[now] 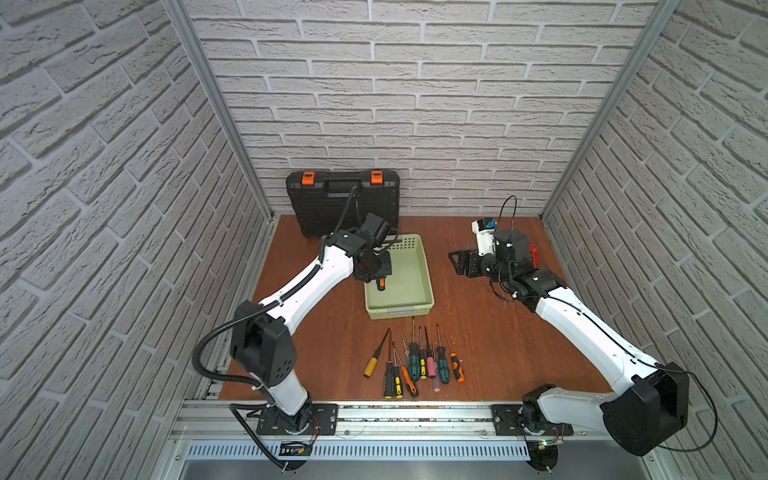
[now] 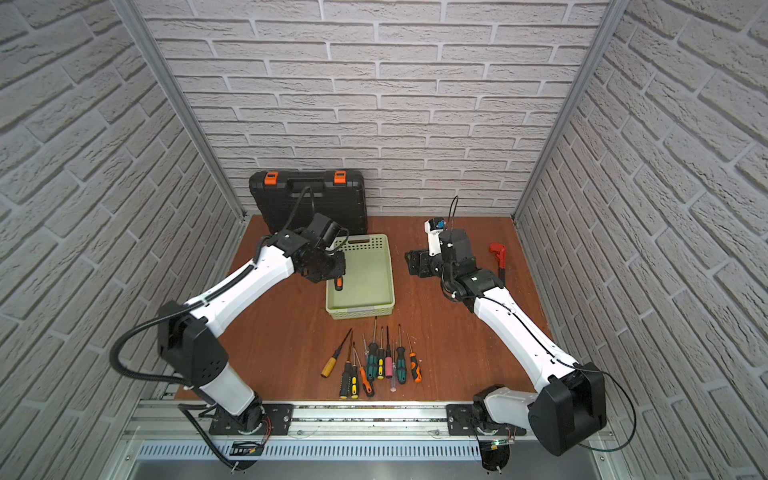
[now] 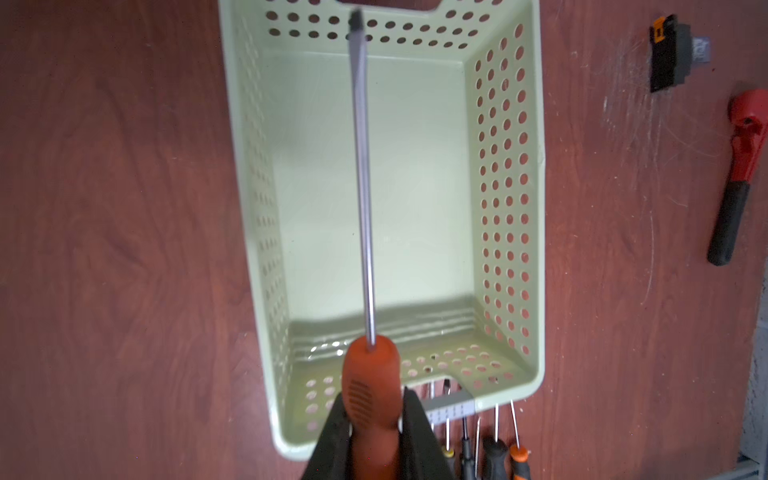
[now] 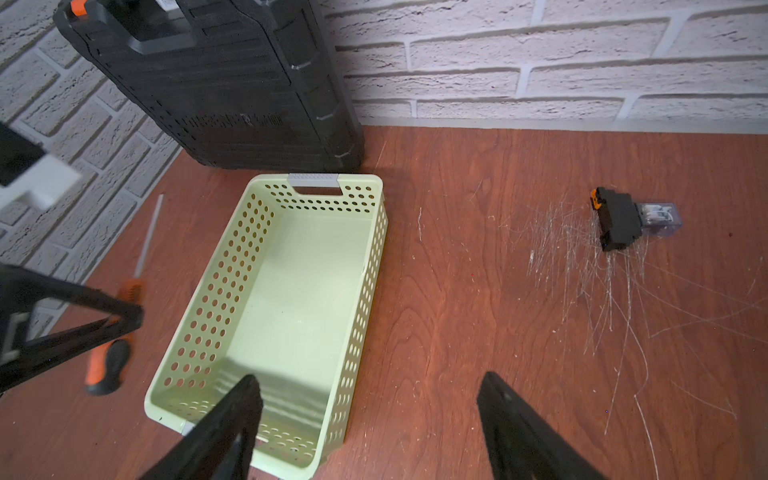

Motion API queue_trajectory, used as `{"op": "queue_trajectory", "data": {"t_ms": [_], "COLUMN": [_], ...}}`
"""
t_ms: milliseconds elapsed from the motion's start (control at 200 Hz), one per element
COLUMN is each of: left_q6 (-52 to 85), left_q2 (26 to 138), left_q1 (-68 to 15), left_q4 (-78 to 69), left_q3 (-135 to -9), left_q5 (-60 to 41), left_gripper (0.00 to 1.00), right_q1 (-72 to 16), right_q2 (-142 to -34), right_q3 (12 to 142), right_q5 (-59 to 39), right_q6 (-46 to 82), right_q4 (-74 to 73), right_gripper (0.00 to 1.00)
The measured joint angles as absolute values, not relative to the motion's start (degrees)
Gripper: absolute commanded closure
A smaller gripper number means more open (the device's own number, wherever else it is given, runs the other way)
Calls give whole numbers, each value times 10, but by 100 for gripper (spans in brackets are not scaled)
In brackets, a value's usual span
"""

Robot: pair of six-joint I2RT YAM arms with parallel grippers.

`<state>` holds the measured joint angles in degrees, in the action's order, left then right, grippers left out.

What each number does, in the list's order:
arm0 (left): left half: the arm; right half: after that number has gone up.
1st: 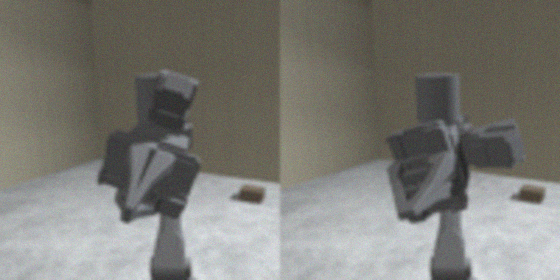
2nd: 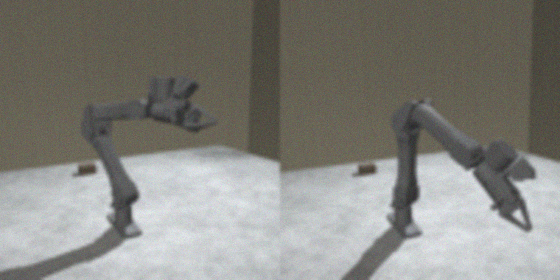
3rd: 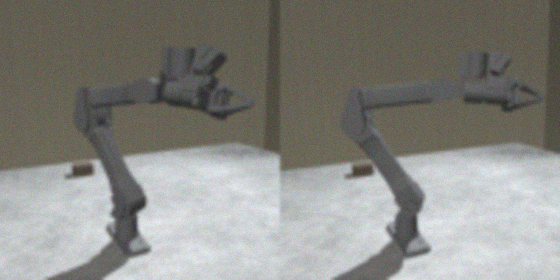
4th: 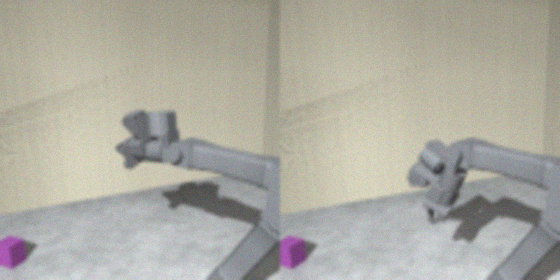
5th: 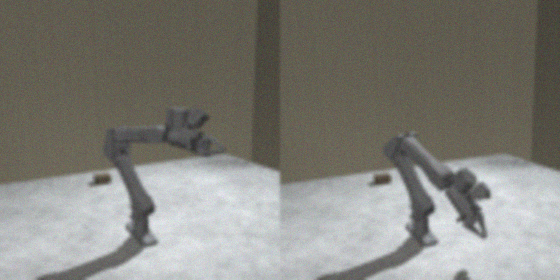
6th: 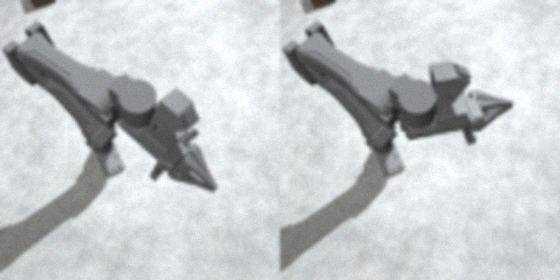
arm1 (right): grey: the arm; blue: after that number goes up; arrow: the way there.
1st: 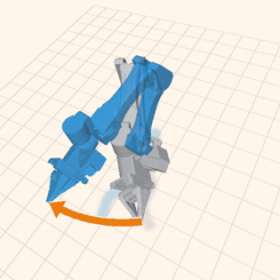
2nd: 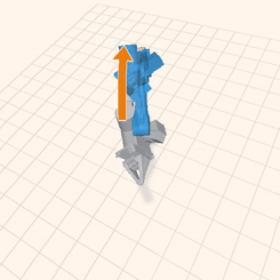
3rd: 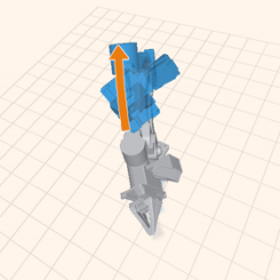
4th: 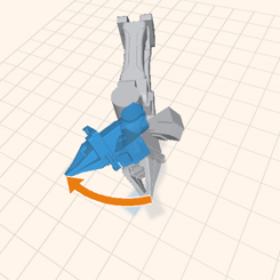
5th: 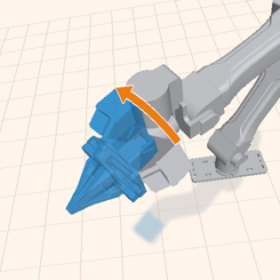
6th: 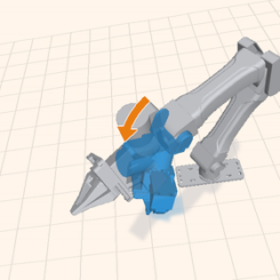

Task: Put the screwdriver in the bin
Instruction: 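Lift the orange screwdriver with the left gripper and lower it into the green basket, then release the screwdriver and withdraw the left gripper while the right gripper grasps the orange-black screwdriver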

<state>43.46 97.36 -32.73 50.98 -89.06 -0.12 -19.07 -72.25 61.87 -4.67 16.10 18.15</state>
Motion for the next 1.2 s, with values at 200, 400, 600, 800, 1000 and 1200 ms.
{"op": "queue_trajectory", "data": {"t_ms": [200, 400, 600, 800, 1000, 1200], "left_q6": [429, 421, 422, 423, 429, 434], "left_q2": [1081, 1142, 1166, 1179, 1198, 1200], "left_q1": [-327, -325, -325, -322, -319, -319], "left_q4": [487, 477, 453, 429, 409, 397], "left_q3": [-920, -926, -921, -905, -896, -891], "left_q5": [-15, -24, -28, -29, -29, -36], "left_gripper": [97, 97, 97, 96, 96, 62], "right_q1": [-193, -198, -225, -259, -306, -338], "right_q2": [-698, -668, -644, -634, -623, -613], "right_q3": [618, 611, 604, 571, 540, 523], "right_q5": [-51, -60, -63, -59, -46, -32], "right_q6": [161, 161, 157, 173, 207, 229], "right_q4": [201, 227, 280, 324, 363, 395], "right_gripper": [19, 20, 21, 21, 22, 22]}}
